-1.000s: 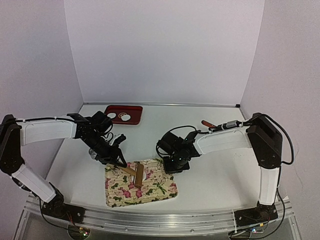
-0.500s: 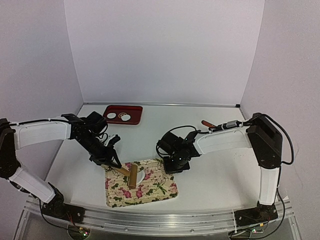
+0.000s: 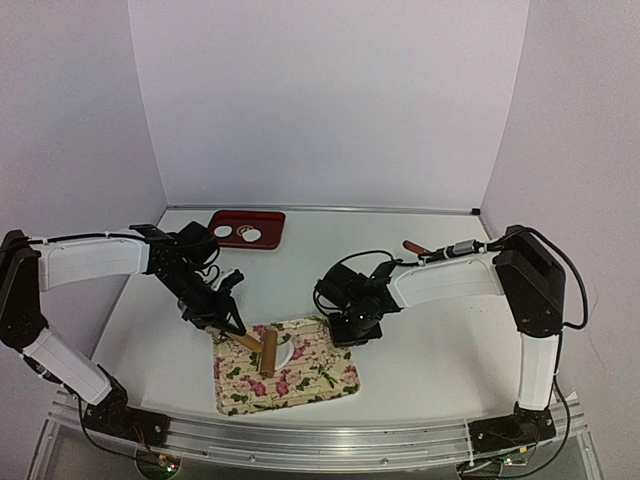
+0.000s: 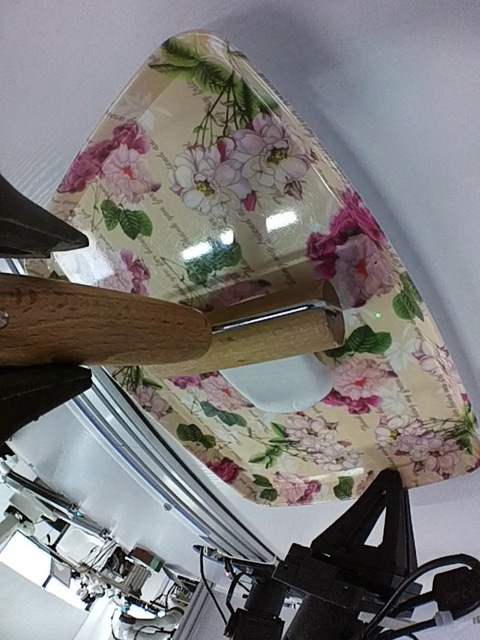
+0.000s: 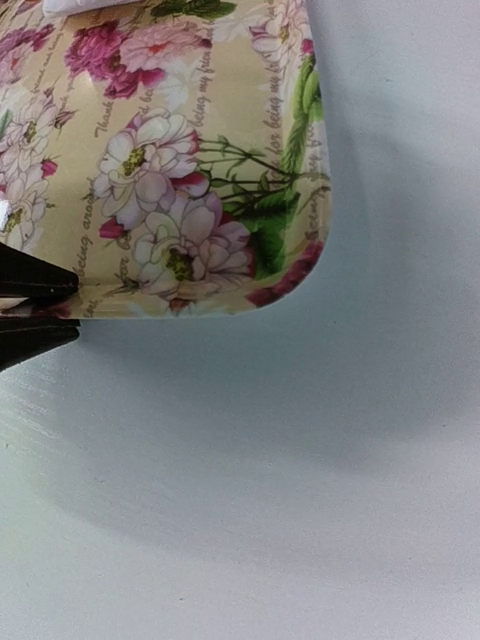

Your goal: Roll out the dumpling wrappers from the dough

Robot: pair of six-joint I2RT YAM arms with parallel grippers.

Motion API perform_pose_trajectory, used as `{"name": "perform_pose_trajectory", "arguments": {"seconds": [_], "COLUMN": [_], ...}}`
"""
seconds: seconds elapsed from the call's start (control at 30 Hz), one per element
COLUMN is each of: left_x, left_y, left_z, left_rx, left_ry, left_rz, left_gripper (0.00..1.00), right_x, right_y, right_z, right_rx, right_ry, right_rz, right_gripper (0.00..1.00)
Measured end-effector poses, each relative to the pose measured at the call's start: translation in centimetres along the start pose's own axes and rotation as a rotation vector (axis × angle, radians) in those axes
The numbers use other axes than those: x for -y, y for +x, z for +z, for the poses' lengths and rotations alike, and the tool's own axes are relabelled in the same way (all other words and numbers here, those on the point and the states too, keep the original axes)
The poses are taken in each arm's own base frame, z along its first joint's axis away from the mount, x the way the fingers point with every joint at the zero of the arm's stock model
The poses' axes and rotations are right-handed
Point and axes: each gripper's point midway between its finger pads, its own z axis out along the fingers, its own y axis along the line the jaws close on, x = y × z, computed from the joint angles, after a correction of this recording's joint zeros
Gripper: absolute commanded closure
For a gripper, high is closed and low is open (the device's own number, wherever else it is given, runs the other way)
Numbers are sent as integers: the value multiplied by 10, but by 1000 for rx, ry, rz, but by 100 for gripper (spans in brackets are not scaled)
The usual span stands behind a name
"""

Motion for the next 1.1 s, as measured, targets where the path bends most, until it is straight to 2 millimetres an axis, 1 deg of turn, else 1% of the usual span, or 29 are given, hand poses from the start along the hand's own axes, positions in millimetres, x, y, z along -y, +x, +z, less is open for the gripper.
{"name": "perform_pose_trajectory", "arguments": {"seconds": [0.3,0.63,0.83,1.1], "left_x": [10,23,31,43], "left_y": [-7,-6,-8,-10], "left_z": [14,31,39,55], "left_rx": [-27,-25,-21,-13], "left_ry": [51,93,122,185], "left_rz": [15,53,83,140], "left_gripper": [100,100,100,100], "right_x": [8,15,16,16], "right_y": [0,1,1,1], "right_z": [-1,-2,-2,-2], "right_rx": [-6,-15,-17,-16], "right_ry": [33,60,62,61], "right_rz": [-16,-33,-36,-33], "right_gripper": [100,100,100,100]}}
